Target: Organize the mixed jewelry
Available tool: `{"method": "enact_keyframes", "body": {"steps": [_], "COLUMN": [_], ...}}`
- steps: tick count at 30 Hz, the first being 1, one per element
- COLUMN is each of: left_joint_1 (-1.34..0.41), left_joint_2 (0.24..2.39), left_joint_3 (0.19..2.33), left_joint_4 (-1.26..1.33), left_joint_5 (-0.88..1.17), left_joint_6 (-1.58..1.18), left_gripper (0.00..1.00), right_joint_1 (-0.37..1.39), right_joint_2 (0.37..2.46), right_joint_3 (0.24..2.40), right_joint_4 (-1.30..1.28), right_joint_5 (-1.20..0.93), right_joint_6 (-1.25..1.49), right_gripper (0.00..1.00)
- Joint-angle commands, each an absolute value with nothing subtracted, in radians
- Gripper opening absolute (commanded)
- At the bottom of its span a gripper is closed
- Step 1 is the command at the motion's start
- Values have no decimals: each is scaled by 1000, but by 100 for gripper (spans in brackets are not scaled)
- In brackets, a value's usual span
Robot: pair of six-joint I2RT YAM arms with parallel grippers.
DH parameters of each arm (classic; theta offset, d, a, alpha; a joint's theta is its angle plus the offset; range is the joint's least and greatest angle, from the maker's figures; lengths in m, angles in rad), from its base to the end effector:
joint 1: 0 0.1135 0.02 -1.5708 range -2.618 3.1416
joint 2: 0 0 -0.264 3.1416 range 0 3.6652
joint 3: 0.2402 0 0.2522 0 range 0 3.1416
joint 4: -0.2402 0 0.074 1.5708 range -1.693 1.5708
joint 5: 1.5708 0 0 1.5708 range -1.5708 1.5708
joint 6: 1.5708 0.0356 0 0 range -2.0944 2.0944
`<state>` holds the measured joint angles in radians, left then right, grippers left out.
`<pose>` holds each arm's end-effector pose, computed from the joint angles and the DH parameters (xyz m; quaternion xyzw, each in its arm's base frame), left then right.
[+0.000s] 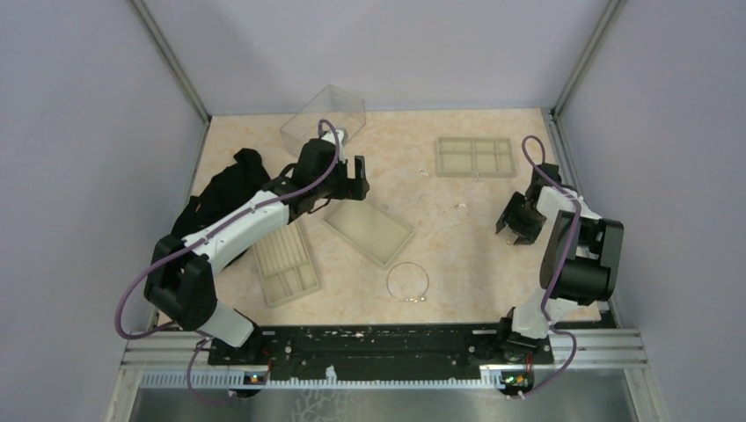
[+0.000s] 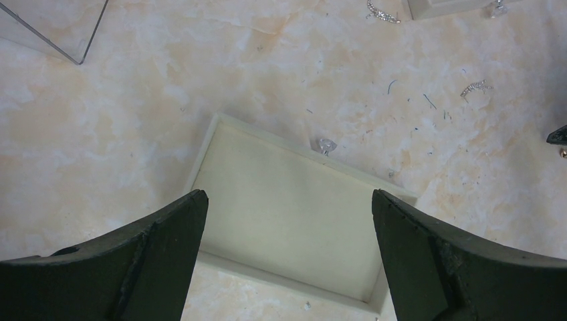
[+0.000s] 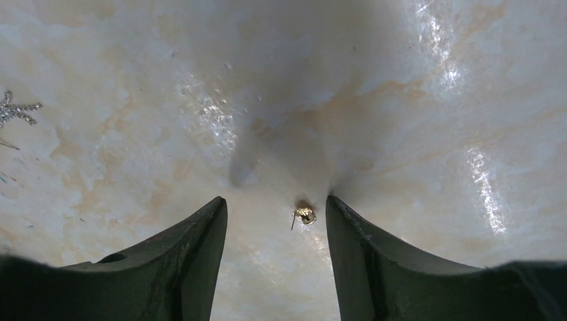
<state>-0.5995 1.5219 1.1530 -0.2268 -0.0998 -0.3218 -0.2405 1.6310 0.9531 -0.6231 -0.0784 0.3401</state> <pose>0.2891 -0.1933 0.2834 0.0990 0.8771 -0.1685 0.4387 0.2857 -0.0672 0.1646 0.2784 0.9502 0.0455 0.1323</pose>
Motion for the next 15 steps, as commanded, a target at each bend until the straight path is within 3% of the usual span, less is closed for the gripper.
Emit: {"method": "enact_keyframes", "body": {"steps": [1, 15], "left_joint_1": [-598, -598], "left_joint_2": [1499, 1514], "left_joint_3": [1157, 1172], "left_joint_4": [-208, -212], "left_joint_5": [-87, -84], "left_joint_6": [-314, -305], "left_gripper": [99, 99], "right_joint_1": [-243, -190], "right_joint_2": [1656, 1644], "right_joint_3": [965, 959], "right_joint_4": [-597, -646], "right_joint_5": [-122, -98], "right_joint_6": [321, 311], "right_gripper": [56, 51]}}
